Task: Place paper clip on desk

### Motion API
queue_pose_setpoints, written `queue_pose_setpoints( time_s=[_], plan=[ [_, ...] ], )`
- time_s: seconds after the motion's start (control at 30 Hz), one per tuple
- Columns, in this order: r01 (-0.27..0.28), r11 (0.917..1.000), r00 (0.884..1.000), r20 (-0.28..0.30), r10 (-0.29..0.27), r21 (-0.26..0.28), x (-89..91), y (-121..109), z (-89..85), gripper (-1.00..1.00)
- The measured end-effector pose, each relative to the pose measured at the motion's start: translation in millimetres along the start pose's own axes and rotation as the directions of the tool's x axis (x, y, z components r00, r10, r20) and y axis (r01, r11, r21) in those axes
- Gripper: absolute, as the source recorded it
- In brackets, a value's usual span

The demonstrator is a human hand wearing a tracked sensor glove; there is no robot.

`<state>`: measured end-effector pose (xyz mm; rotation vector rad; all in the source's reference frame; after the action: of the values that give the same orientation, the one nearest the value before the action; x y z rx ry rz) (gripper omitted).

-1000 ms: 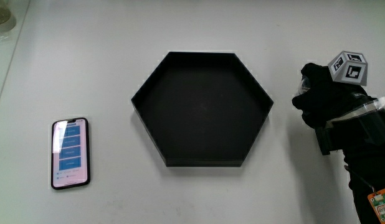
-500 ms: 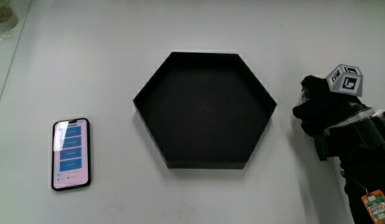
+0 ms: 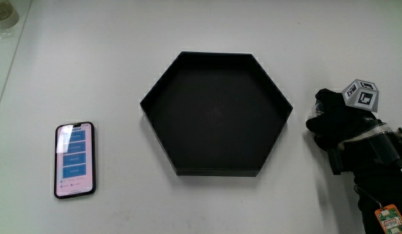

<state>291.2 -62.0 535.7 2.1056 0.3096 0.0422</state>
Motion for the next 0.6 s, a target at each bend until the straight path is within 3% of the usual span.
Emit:
queue_pose_setpoints(
  time_s=[0.07,0.1,0.17,0.2,0.37,0.4,0.47,0.53,0.57,0.6],
  plan=[
    [-0.017,0.9998,1.000,-0.017,0.017,-0.011,-2.3,-2.0,0.9,0.00],
    [-0.001,0.9999,1.000,-0.008,0.001,-0.014,-2.0,0.7,-0.2,0.00],
    [-0.021,0.9997,1.000,-0.016,0.021,-0.007,-4.6,-1.4,2.2,-0.18],
    [0.002,1.0000,1.000,-0.008,-0.002,-0.007,-2.9,1.6,1.7,-0.27],
    [-0.002,0.9954,1.000,-0.010,0.001,-0.096,3.9,4.8,-0.3,-0.73],
    [-0.044,0.9951,0.999,-0.020,0.042,-0.089,5.1,3.2,0.8,-0.82],
    [-0.054,0.9969,0.997,-0.060,0.051,-0.056,9.8,-0.3,6.2,-1.00],
    [-0.086,0.9963,0.994,-0.073,0.086,0.005,11.5,-9.8,13.5,-1.00],
    [-0.105,0.9944,0.989,-0.099,0.105,0.010,13.4,-14.4,17.1,-1.00],
    [-0.090,0.9921,0.990,-0.097,0.099,0.087,14.9,-21.9,22.6,-1.00]
  ],
)
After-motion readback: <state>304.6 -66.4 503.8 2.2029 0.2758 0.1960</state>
